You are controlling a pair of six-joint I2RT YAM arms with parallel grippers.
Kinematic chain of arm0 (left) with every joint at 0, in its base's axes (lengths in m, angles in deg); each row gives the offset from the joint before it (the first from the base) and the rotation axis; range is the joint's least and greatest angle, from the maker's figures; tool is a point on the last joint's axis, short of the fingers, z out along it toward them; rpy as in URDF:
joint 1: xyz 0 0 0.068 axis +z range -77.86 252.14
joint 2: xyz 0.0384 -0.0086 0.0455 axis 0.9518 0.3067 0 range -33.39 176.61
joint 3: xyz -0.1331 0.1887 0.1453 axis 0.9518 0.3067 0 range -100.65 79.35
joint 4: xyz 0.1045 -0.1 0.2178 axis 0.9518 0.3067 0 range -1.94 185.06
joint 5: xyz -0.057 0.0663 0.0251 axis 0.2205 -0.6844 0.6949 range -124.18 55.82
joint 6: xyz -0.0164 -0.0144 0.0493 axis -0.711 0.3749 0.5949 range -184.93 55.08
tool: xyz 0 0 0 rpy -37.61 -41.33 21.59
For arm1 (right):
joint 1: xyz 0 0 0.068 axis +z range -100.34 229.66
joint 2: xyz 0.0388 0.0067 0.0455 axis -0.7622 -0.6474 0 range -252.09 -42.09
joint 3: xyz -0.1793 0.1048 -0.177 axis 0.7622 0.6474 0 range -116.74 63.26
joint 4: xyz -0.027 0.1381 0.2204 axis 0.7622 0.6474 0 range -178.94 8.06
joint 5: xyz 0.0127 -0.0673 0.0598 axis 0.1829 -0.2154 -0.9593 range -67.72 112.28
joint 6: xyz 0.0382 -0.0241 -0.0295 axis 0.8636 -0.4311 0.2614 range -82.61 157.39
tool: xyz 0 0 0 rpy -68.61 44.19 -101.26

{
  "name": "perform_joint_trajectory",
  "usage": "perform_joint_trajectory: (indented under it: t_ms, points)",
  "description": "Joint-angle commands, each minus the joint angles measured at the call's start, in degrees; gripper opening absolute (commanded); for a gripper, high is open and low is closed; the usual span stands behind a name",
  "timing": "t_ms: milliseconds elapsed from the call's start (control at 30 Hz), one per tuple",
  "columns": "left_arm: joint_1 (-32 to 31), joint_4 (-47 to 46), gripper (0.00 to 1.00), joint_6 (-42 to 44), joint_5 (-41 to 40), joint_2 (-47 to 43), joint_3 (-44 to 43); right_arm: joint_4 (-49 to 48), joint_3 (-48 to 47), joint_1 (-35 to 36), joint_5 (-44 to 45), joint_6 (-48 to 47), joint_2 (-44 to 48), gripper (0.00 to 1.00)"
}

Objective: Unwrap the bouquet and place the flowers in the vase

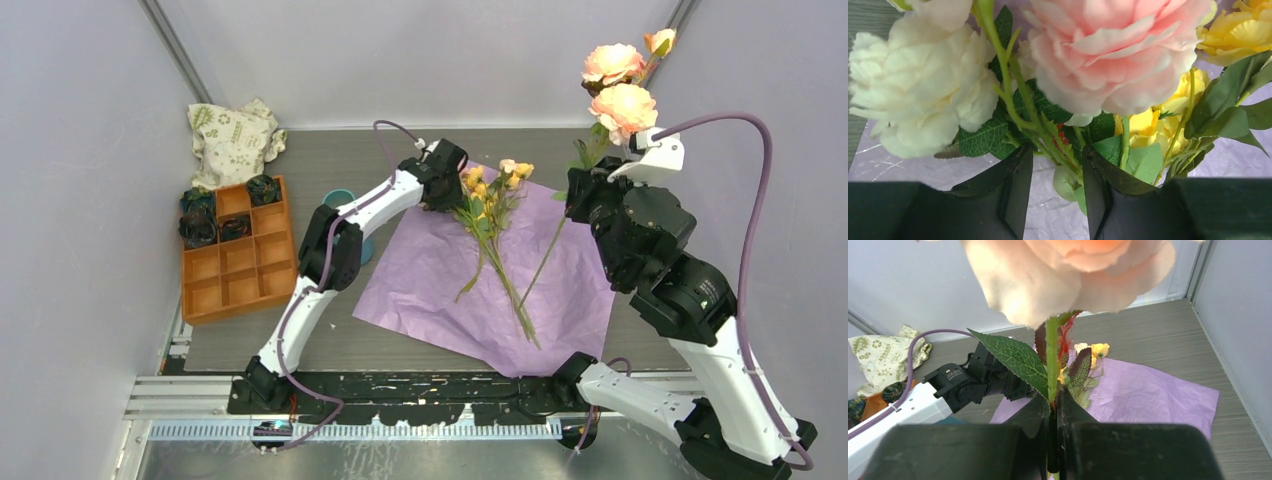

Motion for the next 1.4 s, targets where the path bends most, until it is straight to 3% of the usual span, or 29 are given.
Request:
perform_joint_trajectory:
  t_ms: [0, 133, 433, 1000, 1367]
  points:
    - [0.76, -1.07, 0.39, -0.5, -0.03, -0.63, -2.04, -4.18, 0.5, -0.11, 1.21, -0.44, 0.38, 0.01]
    - [1.08, -3.24, 0.24, -0.38, 2.34, -0.25, -2.77, -4.34, 0.7, -0.13, 0.97, -0.26, 0.71, 0.01]
    - [0.13, -6.41, 0.07, 0.77, 4.2, -7.89, -0.43, -4.75, 1.48, -0.11, -0.54, 0.93, 2.68, 0.01]
    - [-5.54, -37.75, 0.05, 12.94, 9.49, -45.36, 26.55, -4.25, 2.15, -0.13, -4.07, 4.17, 6.38, 0.01]
    - [-6.12, -53.31, 0.07, 38.13, -2.93, -74.58, 43.95, -7.39, 4.7, -0.15, -7.89, 6.15, 7.59, 0.01]
